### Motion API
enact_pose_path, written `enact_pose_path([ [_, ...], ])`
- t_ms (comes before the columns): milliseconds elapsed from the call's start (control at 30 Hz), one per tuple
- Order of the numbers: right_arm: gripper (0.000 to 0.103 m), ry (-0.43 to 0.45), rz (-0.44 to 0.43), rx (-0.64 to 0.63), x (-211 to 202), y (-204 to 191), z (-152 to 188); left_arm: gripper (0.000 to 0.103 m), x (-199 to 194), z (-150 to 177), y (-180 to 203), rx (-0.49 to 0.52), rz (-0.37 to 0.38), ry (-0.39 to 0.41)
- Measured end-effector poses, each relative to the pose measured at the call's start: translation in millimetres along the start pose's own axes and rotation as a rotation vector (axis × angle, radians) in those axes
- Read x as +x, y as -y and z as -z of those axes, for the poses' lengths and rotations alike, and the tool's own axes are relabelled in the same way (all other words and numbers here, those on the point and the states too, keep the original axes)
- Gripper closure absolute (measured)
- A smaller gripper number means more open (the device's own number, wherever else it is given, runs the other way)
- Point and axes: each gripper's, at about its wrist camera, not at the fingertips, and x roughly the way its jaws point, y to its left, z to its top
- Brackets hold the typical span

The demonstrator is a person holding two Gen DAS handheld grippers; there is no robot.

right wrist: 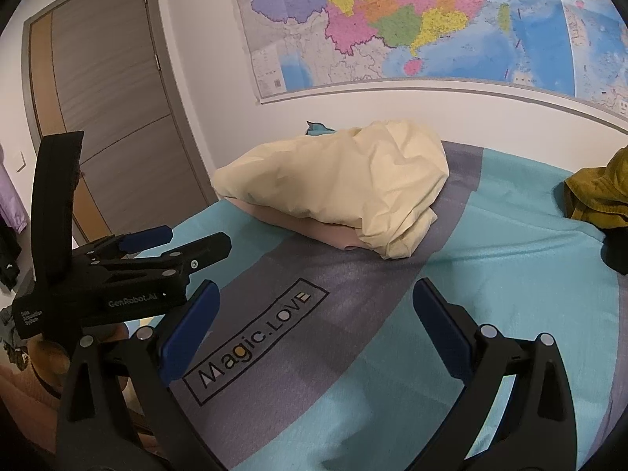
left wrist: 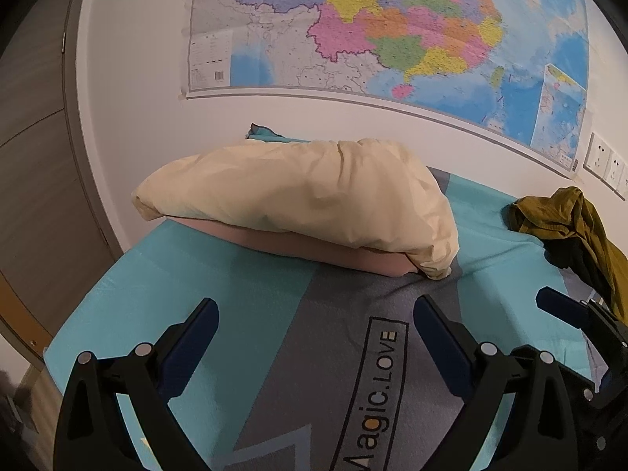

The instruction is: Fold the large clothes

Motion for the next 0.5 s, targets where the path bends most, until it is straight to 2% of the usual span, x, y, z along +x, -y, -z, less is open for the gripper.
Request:
enact_pose_path([
  [500,0.006,0.006,0.004,-0.003,-6.7,-1.4,1.3,0.007,-5.8,3.1,0.1,-0.001,-0.005,0.006],
])
